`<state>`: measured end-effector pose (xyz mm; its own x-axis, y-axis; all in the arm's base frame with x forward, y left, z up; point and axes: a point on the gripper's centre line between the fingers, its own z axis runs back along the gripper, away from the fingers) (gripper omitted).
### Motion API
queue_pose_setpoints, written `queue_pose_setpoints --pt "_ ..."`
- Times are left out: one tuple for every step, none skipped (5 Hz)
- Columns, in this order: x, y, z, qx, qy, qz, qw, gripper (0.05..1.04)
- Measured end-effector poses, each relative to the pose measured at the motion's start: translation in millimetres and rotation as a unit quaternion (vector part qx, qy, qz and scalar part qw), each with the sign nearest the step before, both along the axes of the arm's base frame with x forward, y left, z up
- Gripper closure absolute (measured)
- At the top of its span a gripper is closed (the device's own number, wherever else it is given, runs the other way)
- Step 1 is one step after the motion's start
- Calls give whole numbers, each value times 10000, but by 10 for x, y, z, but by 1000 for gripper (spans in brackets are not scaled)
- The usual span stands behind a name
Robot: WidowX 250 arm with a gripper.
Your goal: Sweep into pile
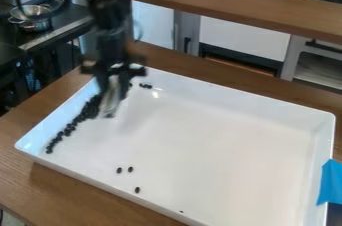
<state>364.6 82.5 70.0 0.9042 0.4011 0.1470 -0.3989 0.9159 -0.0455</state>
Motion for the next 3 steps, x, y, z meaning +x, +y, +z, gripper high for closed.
queue_pose_setpoints --pt "44 -577 76 -168 20 -398 9991 707" --pt "1 -978 66 -139 202 -458 9986 707" --pt "-39 -1529 101 -107 246 -593 9979 707"
